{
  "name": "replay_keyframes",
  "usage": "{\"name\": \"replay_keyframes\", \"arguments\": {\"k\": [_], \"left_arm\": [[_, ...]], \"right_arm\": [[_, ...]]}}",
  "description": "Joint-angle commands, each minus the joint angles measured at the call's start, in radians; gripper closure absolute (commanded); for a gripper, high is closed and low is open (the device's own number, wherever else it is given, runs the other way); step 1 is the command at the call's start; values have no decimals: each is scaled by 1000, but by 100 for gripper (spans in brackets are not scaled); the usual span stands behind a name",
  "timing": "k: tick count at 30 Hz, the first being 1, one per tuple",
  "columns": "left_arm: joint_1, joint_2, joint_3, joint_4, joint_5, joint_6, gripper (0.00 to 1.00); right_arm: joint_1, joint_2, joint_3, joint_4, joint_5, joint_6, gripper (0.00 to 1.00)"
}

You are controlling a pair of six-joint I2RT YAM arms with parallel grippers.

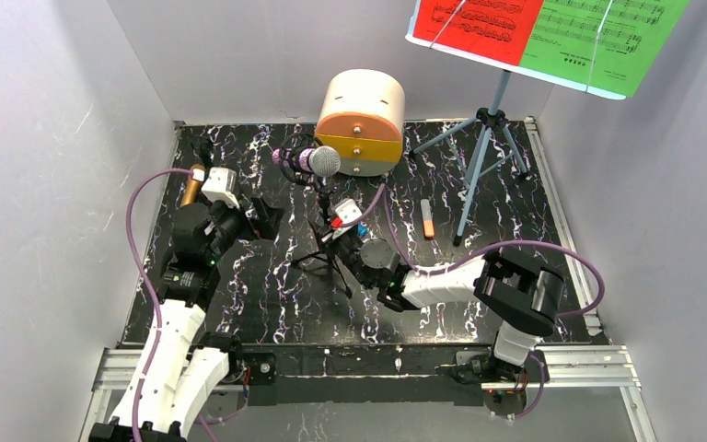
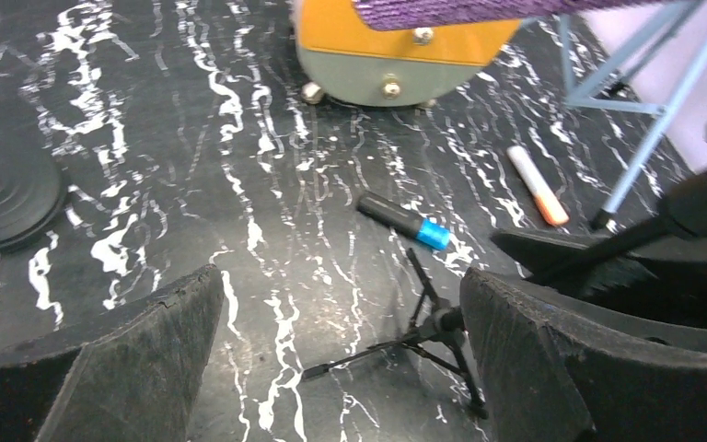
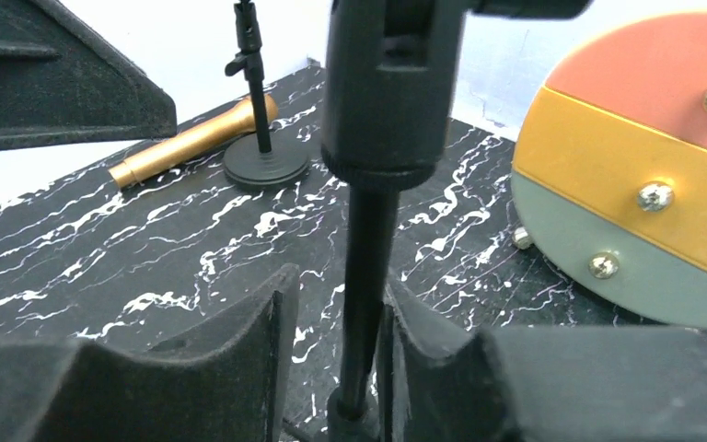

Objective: Pack up the instrument practice props
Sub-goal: Place the microphone stand with the microphone at the center of the board, then adjust the microphone stand with the microphone at the center of the board.

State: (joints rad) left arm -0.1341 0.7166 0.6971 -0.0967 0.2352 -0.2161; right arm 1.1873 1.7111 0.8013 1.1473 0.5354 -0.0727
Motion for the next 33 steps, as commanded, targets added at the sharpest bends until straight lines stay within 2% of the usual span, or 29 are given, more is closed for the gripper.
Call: {"name": "replay_keyframes", "arguments": {"k": [1,6,11,14,20,24,33], "left_arm": [[-6,3,-24,78,173,16,2],[-14,27,-35,106,235,10,2],[-59,12,-56,138,237,5,4],[-104,-26,-78,157,225,13,4],[-141,-17,-102,221,259,-10,6],[-173,2,-132,296,267,-43,7],[-183,34,-153,379,266,-89,7]], "right_arm": [[6,-52,52,-74,-48,24,52],[-15,-172,6,-236,-211,62,31],[-130,-327,-68,-389,-472,181,22],[-229,-388,-92,-467,-689,249,16],[-450,-332,-72,-494,-1115,398,17],[-531,-239,-61,-362,-1307,507,19],[-565,-82,31,-317,-1439,559,24]]}}
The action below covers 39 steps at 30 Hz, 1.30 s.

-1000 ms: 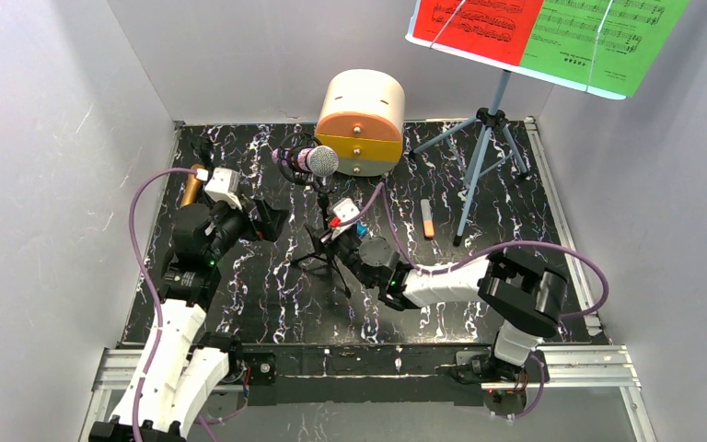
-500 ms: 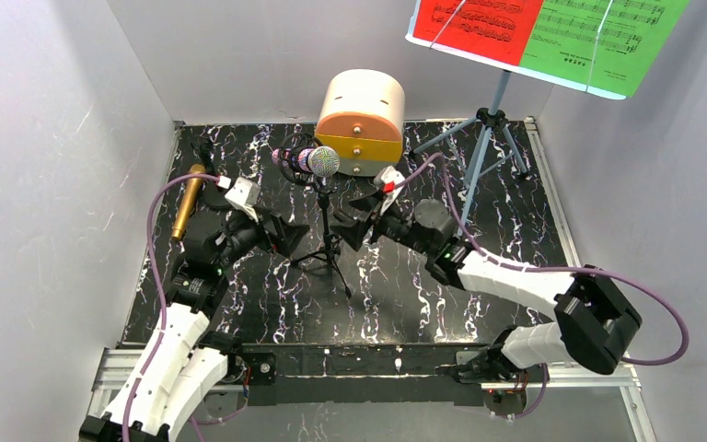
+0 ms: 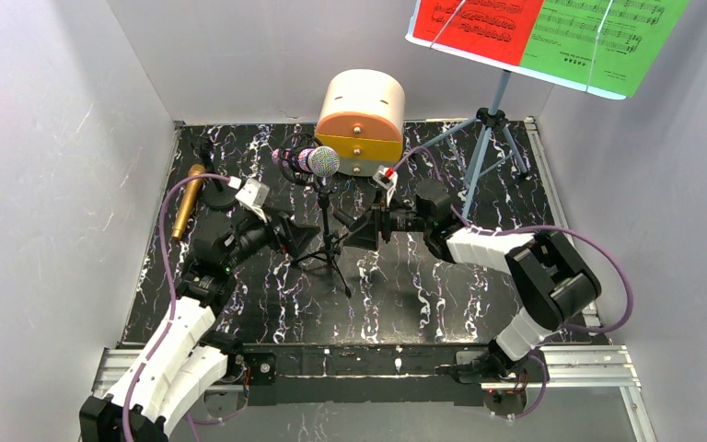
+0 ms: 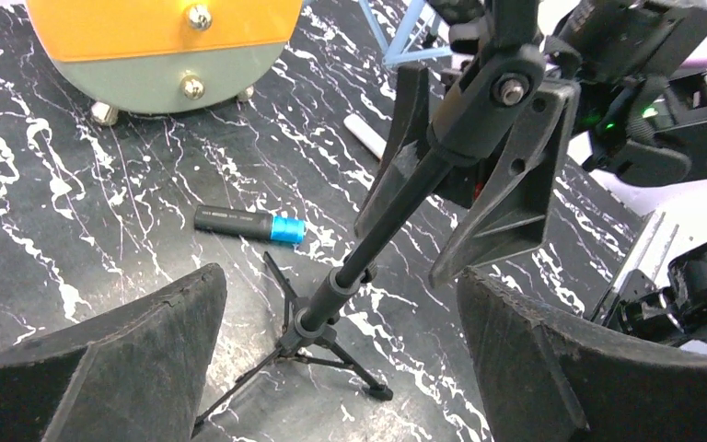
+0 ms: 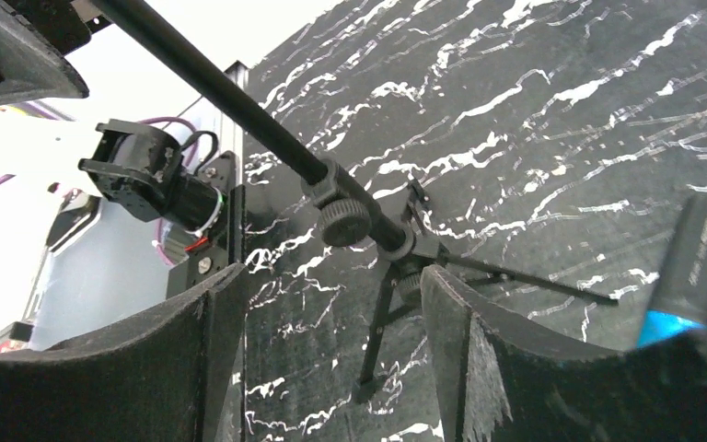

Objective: Pack up the instrument practice props
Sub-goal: Adjust the microphone stand with the microphone at the center of the board.

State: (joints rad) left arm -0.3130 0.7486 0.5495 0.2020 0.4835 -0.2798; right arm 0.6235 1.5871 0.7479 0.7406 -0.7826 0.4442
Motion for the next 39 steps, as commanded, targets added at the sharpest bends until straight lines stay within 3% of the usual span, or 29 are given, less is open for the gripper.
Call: {"name": "replay_keyframes", "arguments": {"k": [1,7,13,17,23,28,39], "left_arm": [[-5,7,-7,88,21,-30,7],[-29,54,-13,131,26,-23,8],[-58,116,4,133,-11,8,10],[-62,135,8,148,-22,14,10],[-77,160,1,166,-23,13,10],[-100,138,-24,213,-65,-1,11],[-149,150,-63,364,-150,4,21]], "right_arm": [[-1,56,93,97,-132,48,25],[-2,135,150,148,-174,96,29],[0,218,183,250,-251,188,42],[1,252,191,307,-280,237,62],[4,258,156,345,-245,245,99],[10,204,71,364,-83,236,99],[138,22,-121,327,468,152,99]]}}
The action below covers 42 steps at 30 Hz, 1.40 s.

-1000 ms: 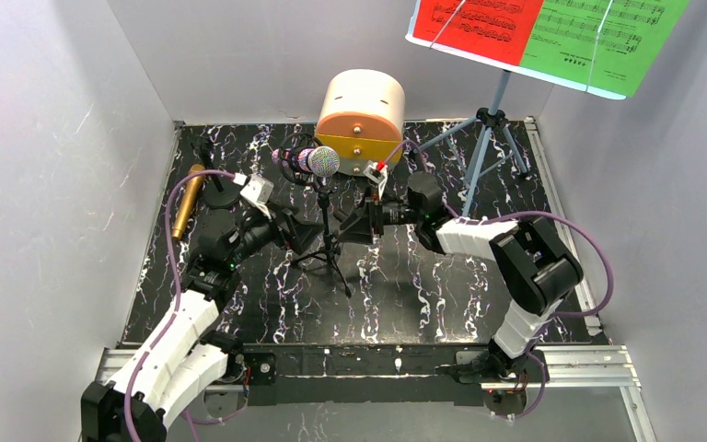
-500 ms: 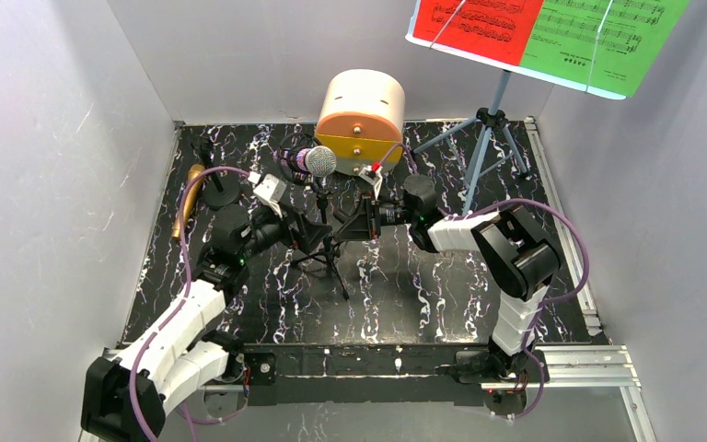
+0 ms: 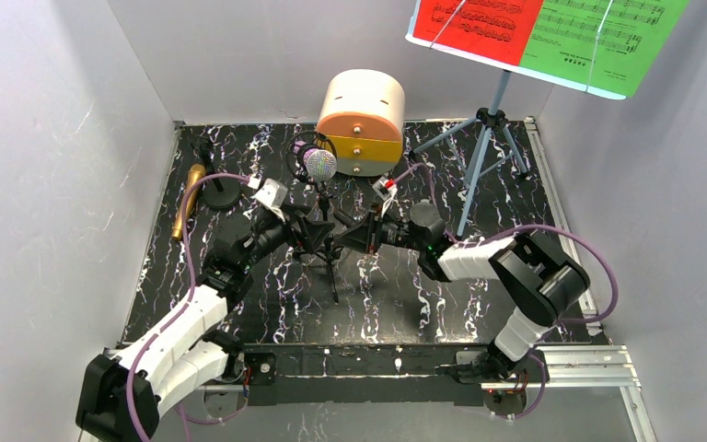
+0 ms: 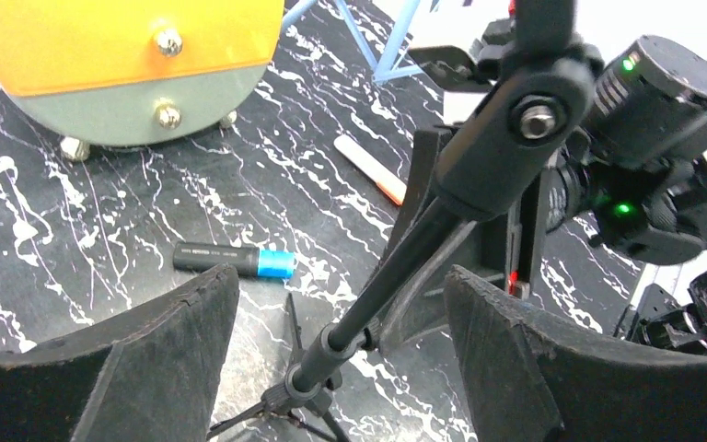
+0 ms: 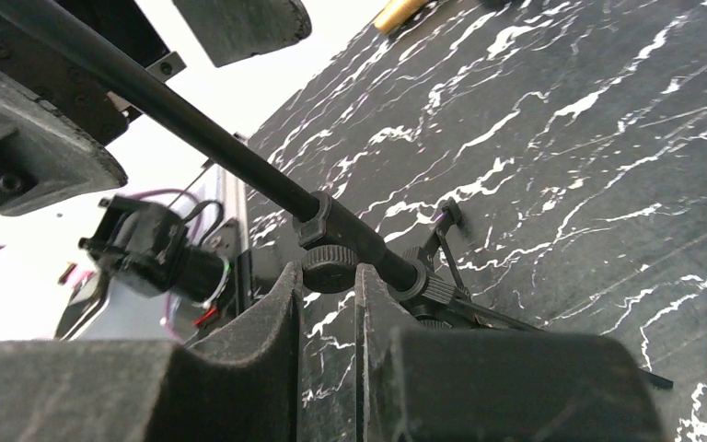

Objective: Pack up the instrument practice props
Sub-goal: Adjust the microphone stand with the microphone at the center of the board.

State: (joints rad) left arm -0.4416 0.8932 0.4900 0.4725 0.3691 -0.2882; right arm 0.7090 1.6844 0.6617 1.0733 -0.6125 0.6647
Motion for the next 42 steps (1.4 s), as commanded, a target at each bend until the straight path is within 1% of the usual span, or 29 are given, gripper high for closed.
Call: {"name": "replay_keyframes", "arguments": {"k": [1,7,10,12,14,16,17,18,20,23,25,28,34,38,42], "left_arm": [[-27,9,-6,111,-40,14,22],[-45,44,-2,173,-79,38,27],[-46,72,5,192,-75,41,34],[-46,88,7,192,-58,52,42],[-46,93,6,192,-36,62,53],[-46,97,5,192,-22,75,69],[-46,100,4,192,-15,87,76],[-46,103,3,192,-4,97,82],[-46,106,-1,193,20,117,90],[-46,114,-4,195,48,146,98],[-46,124,-5,197,67,157,100],[-46,142,-1,198,88,161,100],[-46,148,-2,196,95,166,100],[-46,156,-4,190,87,176,100],[-46,166,2,175,86,183,100]], "right_arm": [[68,-90,-43,-10,345,-78,99],[139,-129,-75,-32,524,-92,99],[153,-111,-54,-64,513,-106,99],[154,-107,-59,-54,504,-92,99],[153,-112,-57,-73,500,-84,99],[152,-110,-32,-118,476,-82,98],[153,-109,-18,-147,464,-79,91],[153,-110,-11,-163,455,-74,88],[152,-113,-9,-161,429,-52,82],[143,-112,3,-174,388,-25,65],[136,-111,9,-172,368,-1,58],[119,-95,26,-165,320,30,53],[98,-64,44,-118,253,98,52],[89,-63,66,-132,246,115,50],[82,-61,89,-152,236,120,51]]}}
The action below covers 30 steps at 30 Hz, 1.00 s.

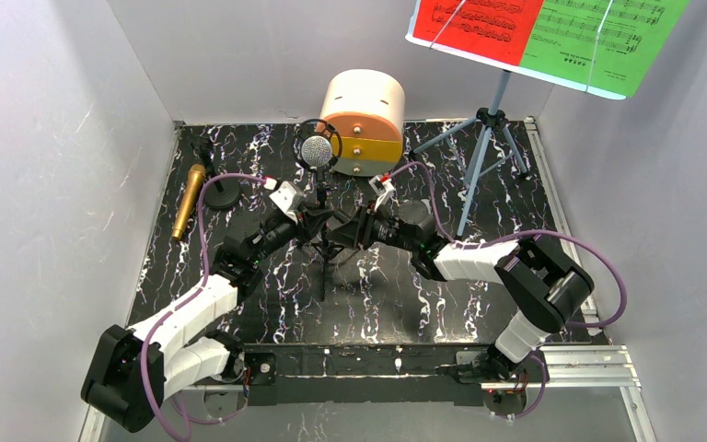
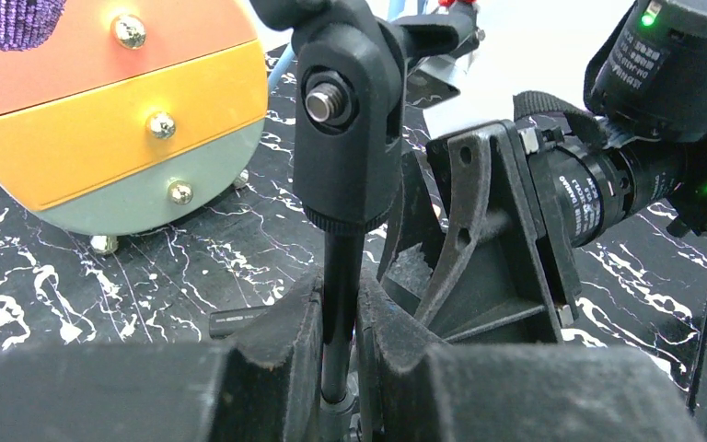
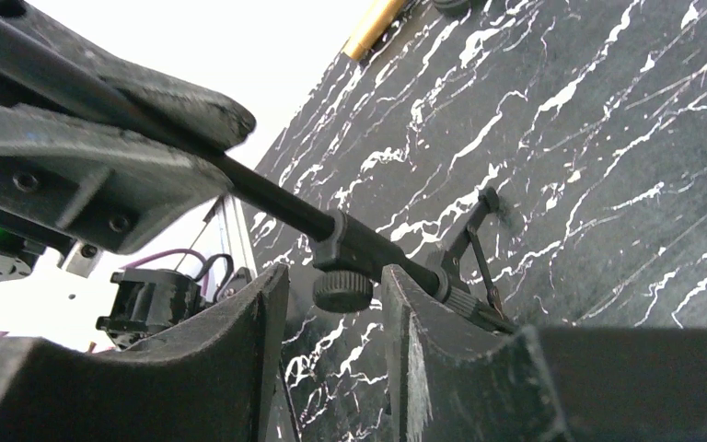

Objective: Pack up the instrument practice props
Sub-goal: Adjust the microphone stand with the microphone at the center of the board, then unscrew the knob on the microphone stand.

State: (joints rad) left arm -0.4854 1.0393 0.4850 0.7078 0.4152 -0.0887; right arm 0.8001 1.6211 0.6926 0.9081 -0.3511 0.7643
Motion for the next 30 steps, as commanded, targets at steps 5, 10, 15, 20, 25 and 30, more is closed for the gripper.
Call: {"name": "replay_keyframes", "arguments": {"k": [5,10,15,20,25,30], "left_arm": [[-2,11,10,-77,28,-5,100],[-2,2,13,-91,5,-2,100],[-2,11,37,-138,-21,-3,100],[-2,6,40,-147,-36,0,100],[-2,-7,34,-148,-39,7,100],[-2,-8,32,-148,-35,13,100]], "right_arm": [[-13,21,92,-22,-49,23,65],[-18,27,108,-105,-72,-63,97],[-17,15,110,-192,-97,-251,99],[-16,14,183,-378,-126,-418,99],[-18,-21,175,-385,-113,-348,82],[-18,-46,164,-369,-98,-233,61]]}}
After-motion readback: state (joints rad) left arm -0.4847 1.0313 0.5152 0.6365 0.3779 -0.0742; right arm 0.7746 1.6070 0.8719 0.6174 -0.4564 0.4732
